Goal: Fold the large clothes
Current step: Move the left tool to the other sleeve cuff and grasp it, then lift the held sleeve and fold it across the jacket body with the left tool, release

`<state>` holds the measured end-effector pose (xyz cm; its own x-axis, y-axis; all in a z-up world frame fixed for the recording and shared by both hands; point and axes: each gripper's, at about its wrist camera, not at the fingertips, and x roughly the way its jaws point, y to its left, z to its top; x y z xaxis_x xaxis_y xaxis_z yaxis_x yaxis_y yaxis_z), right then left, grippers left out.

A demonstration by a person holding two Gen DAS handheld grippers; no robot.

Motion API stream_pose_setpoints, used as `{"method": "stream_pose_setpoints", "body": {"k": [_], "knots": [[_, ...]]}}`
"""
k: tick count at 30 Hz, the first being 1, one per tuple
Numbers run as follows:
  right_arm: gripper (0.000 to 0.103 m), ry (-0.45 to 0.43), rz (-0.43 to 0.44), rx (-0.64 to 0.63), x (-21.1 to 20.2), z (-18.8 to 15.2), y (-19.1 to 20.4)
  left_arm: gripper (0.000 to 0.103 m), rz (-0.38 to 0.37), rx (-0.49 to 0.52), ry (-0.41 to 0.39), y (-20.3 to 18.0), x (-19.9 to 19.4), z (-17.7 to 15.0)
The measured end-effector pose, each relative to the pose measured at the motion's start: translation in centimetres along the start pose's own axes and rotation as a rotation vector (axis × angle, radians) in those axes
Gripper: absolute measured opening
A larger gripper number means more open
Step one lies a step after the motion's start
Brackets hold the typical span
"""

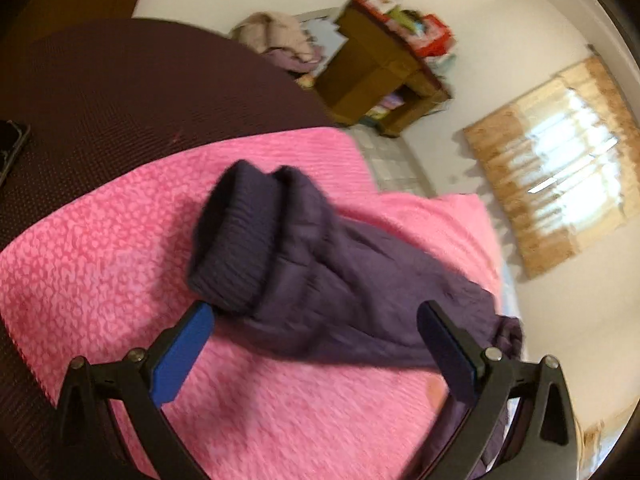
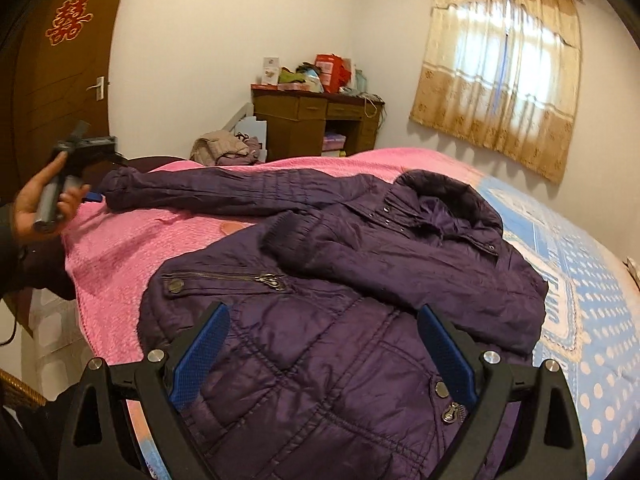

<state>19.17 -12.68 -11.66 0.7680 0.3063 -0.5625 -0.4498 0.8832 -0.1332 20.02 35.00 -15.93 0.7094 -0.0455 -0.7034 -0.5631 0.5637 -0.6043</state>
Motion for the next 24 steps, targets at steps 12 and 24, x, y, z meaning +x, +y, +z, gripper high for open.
{"method": "stream_pose_setpoints", "body": {"k": [12,24], "knots": [[0.095,0.028,0.038,0.067,0.9,-1.8,-0.1,0.027,-0.063,0.100,-0.111,-1.4,-0.7,1.7],[0.095,-0.044,0.006,0.239,-2.0,-3.6,-4.4,0.024,-0.145,0.426,-0.345,-15.6,-7.2,3.6]]}}
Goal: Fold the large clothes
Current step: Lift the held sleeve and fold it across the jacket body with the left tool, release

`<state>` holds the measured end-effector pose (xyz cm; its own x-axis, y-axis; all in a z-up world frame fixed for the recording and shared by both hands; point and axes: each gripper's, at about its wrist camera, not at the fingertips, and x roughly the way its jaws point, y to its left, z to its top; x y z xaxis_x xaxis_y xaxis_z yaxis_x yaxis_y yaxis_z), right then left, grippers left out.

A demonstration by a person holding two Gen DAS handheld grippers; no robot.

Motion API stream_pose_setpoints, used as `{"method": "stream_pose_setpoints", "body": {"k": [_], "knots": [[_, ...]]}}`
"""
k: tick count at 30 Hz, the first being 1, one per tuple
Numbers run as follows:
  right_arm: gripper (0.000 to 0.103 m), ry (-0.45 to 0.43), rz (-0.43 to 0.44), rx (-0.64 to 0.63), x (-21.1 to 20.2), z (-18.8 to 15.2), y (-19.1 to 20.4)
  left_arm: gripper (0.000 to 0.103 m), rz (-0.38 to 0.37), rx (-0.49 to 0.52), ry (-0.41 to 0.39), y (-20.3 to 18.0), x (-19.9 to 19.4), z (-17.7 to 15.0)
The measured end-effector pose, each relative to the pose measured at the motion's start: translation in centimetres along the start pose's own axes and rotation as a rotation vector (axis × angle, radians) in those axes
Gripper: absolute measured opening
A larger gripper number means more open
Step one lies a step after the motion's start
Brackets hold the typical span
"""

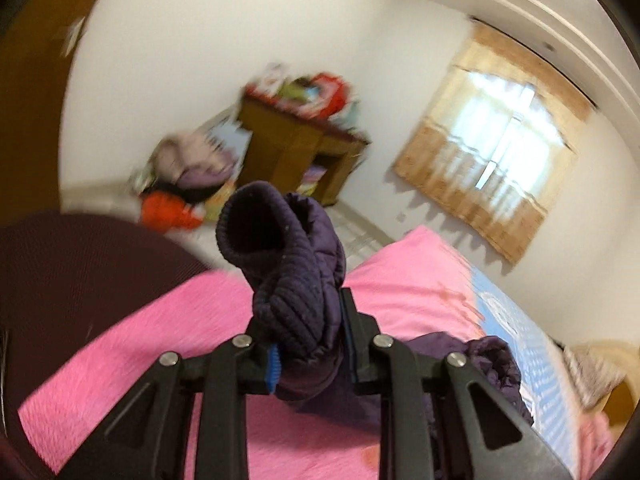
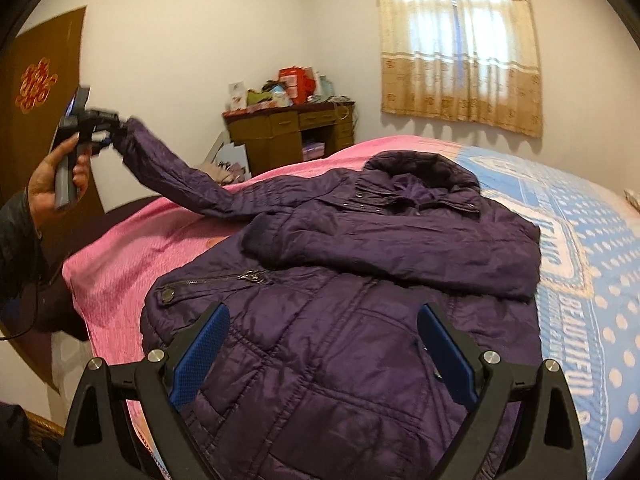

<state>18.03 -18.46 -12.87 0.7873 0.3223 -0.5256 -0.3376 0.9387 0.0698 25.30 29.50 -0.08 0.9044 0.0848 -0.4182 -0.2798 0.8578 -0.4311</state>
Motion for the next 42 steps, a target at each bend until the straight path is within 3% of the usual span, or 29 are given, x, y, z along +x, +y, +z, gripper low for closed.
{"method": "stream_pose_setpoints", "body": {"k": [4,7,11,14,16,18,21,25,28,33,36,38,39,40,42], "knots": [[0.095,-0.019,-0.015,0.062,-0.8,-0.5,-2.0,0.022,-0.101,0.147,-0.055,-9.7,-0.3,1.4],[0.095,-0.033,-0.033,0.112,-1.6,-1.0,-3.6,0.022,-0.202,0.256,-0.071,-16.9,-0.6,0.3],[0.095,-0.035,-0.069,0.186,-2.5,-2.3,-6.0,0.022,-0.345,0.450,-0.060,-27.9,-0.9,-5.5],[0.095,-0.013,-0.097,0.249,-2.7,-3.6,-8.0,0.024,-0.435,0.544,0.009,-33.0,-0.6,-11.5],[0.095,0.010,-0.113,0.286,-2.7,-4.5,-9.2,0.035,-0.471,0.649,0.115,-36.4,0.2,-17.3],[0.095,0.023,-0.136,0.315,-3.0,-5.4,-10.3,0.063,-0.495,0.730,0.181,-37.8,-0.1,-21.5],[0.095,0.039,-0.168,0.355,-3.4,-6.6,-12.0,0.083,-0.544,0.825,0.170,-37.0,-2.0,-25.0],[0.095,0.078,-0.202,0.405,-3.2,-6.9,-14.2,0.101,-0.536,0.866,0.114,-34.2,-2.8,-23.9],[0.095,0.062,-0.180,0.423,-2.9,-4.9,-15.4,0.102,-0.432,0.881,0.099,-32.4,-0.1,-22.3],[0.095,0.024,-0.091,0.512,-0.4,0.3,-18.0,0.102,-0.137,0.779,0.112,-25.3,7.0,-17.4],[0.095,0.067,0.000,0.565,3.6,3.0,-19.1,0.102,-0.040,0.642,0.153,-20.8,9.5,-15.0],[0.094,0.121,0.052,0.603,7.0,3.8,-19.6,0.102,-0.031,0.585,0.186,-19.1,10.0,-15.0],[0.086,0.157,0.079,0.614,8.6,3.9,-19.7,0.102,-0.027,0.567,0.202,-18.3,10.0,-15.0],[0.055,0.209,0.099,0.635,10.7,3.6,-19.9,0.102,-0.021,0.568,0.210,-17.8,9.9,-15.2],[0.024,0.239,0.135,0.660,12.4,3.2,-20.0,0.102,-0.011,0.592,0.208,-17.6,9.5,-15.8]]}}
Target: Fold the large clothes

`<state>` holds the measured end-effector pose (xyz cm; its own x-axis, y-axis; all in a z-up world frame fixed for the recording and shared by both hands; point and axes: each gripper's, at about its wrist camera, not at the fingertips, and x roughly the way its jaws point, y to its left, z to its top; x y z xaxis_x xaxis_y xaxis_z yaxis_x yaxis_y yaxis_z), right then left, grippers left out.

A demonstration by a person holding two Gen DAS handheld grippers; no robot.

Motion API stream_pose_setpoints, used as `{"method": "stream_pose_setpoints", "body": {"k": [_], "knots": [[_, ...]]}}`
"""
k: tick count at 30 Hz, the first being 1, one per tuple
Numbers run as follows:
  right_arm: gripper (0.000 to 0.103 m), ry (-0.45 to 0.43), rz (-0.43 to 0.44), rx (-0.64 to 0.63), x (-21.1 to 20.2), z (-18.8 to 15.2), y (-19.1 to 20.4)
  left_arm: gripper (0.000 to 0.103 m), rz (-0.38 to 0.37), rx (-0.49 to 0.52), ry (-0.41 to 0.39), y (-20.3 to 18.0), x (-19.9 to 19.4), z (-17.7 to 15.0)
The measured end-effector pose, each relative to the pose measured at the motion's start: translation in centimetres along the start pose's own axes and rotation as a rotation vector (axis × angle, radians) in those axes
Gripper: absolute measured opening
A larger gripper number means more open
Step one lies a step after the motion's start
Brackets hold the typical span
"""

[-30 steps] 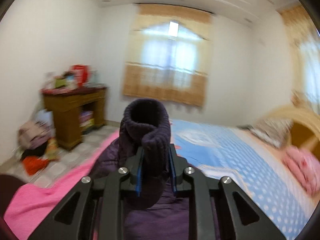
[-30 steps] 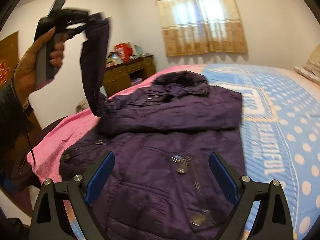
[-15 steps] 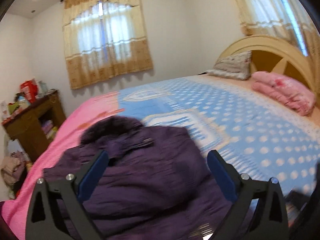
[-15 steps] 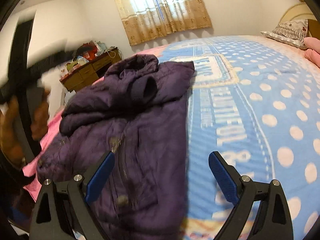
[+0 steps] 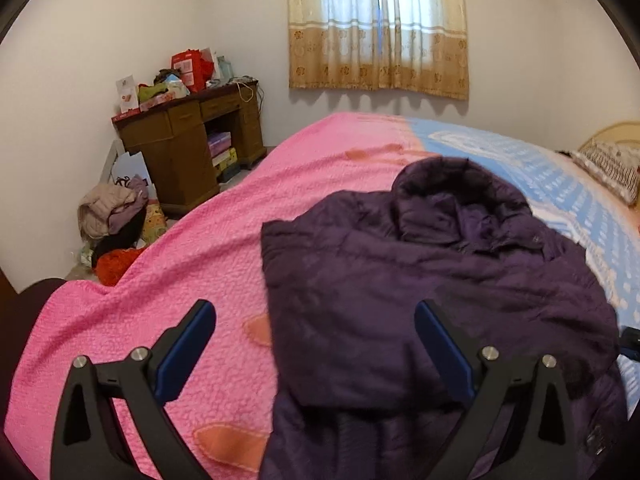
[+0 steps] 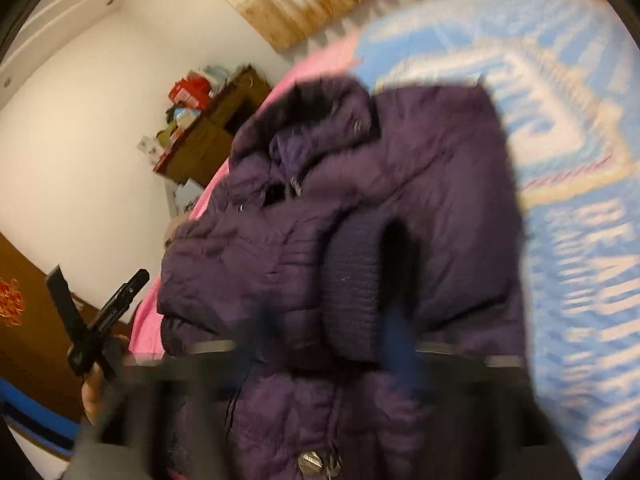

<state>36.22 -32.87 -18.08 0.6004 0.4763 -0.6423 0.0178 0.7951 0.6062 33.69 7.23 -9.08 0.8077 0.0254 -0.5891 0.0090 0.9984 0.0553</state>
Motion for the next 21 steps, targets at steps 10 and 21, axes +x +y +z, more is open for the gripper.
{"method": "stream_pose_setpoints", "body": {"k": [10,21], "knots": [[0.008,-0.194,-0.172,-0.145,-6.8,-0.4,0.8,0.102,0.004,0.061,-0.019,-0.2,0.2,-0.2],[0.072,-0.281,-0.406,-0.246,-8.5,-0.7,3.0,0.103,0.009,0.089,-0.040,-3.0,0.0,1.2]]}}
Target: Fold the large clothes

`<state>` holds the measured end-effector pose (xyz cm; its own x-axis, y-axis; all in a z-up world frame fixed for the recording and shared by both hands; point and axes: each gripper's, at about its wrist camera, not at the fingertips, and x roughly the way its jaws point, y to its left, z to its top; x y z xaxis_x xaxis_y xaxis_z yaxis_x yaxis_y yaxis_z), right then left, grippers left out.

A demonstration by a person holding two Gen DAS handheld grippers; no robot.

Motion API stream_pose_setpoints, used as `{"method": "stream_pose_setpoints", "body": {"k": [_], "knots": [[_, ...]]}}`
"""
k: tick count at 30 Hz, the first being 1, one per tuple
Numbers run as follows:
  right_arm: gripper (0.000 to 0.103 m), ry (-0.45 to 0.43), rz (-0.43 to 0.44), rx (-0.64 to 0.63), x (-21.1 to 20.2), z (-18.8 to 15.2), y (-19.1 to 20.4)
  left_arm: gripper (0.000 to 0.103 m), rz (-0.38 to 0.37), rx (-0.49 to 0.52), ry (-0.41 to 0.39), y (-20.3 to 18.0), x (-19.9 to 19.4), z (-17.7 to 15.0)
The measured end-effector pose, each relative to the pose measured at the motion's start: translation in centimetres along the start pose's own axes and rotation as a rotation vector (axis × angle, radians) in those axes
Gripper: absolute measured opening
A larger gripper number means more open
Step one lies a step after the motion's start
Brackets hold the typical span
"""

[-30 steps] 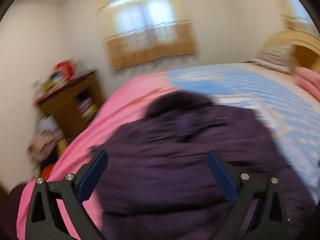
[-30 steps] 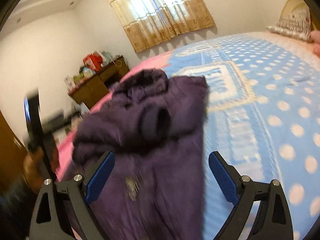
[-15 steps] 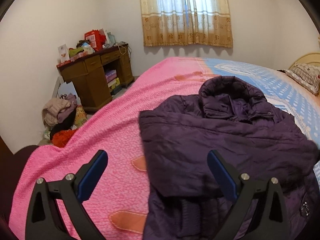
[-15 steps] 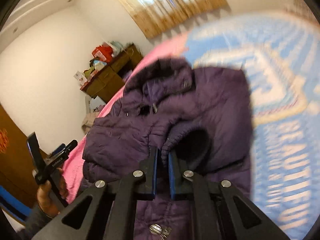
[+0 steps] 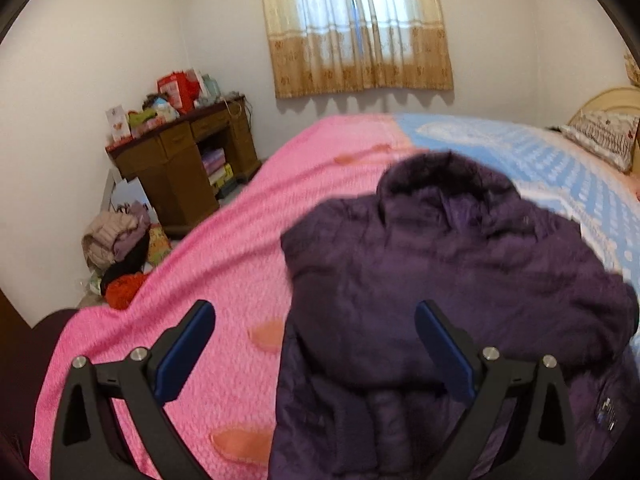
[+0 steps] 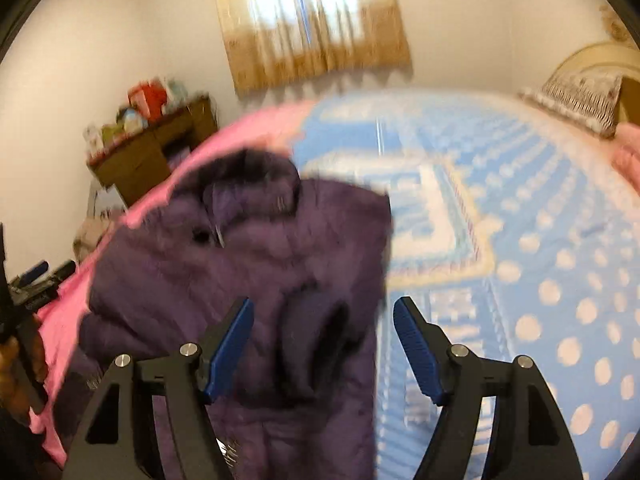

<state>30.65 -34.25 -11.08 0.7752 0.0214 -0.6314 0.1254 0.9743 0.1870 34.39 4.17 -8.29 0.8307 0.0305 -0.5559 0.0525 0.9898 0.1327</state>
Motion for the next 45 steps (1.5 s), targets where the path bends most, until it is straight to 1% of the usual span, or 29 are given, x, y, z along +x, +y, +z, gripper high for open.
{"method": "stream_pose_setpoints", "body": {"k": [2,4,5,6,8,9,11,12,13,15,19,23,27,33,45], "knots": [[0.072,-0.021,0.057,-0.002,-0.2,1.1,1.7,0.103,-0.004,-0.015,-0.024,-0.7,0.1,1.3],[0.072,0.001,0.108,-0.004,1.3,1.7,3.8,0.103,-0.034,-0.030,-0.029,-1.8,1.0,2.4],[0.072,0.016,0.121,-0.004,2.3,1.6,4.6,0.103,-0.045,-0.038,-0.020,-2.3,1.7,2.7],[0.072,0.034,0.116,-0.005,3.4,1.5,5.3,0.103,-0.037,-0.045,-0.006,-2.8,2.8,2.9],[0.073,0.062,0.081,-0.029,6.4,0.9,6.6,0.103,-0.038,-0.053,0.043,-3.4,5.0,2.8],[0.073,0.071,0.069,-0.038,7.2,0.6,6.8,0.103,-0.041,-0.050,0.090,-3.7,6.7,2.4],[0.073,0.101,0.042,-0.042,9.1,-0.2,6.7,0.103,-0.030,-0.046,0.138,-4.0,8.6,1.3],[0.073,0.111,0.040,-0.041,9.6,-0.7,6.3,0.103,-0.028,-0.028,0.183,-4.2,10.1,0.3],[0.073,0.115,0.040,-0.041,9.9,-1.1,6.2,0.103,-0.027,-0.025,0.212,-4.3,10.9,-0.4],[0.073,0.133,0.041,-0.056,10.5,-1.7,6.3,0.103,-0.050,-0.030,0.230,-4.3,11.5,-1.6],[0.074,0.191,0.004,-0.112,12.3,-2.6,7.1,0.103,-0.060,-0.034,0.258,-4.1,11.9,-2.0],[0.076,0.207,-0.041,-0.172,13.3,-3.1,8.1,0.103,-0.044,-0.021,0.294,-4.4,12.3,-2.2],[0.077,0.218,-0.083,-0.213,13.8,-3.4,8.8,0.103,-0.011,0.017,0.321,-5.2,12.4,-2.3],[0.078,0.229,-0.099,-0.230,14.1,-3.4,9.2,0.103,0.018,0.046,0.339,-6.0,12.2,-2.3],[0.079,0.233,-0.116,-0.246,14.3,-3.5,9.5,0.103,0.013,0.042,0.344,-5.4,12.7,-2.3]]}}
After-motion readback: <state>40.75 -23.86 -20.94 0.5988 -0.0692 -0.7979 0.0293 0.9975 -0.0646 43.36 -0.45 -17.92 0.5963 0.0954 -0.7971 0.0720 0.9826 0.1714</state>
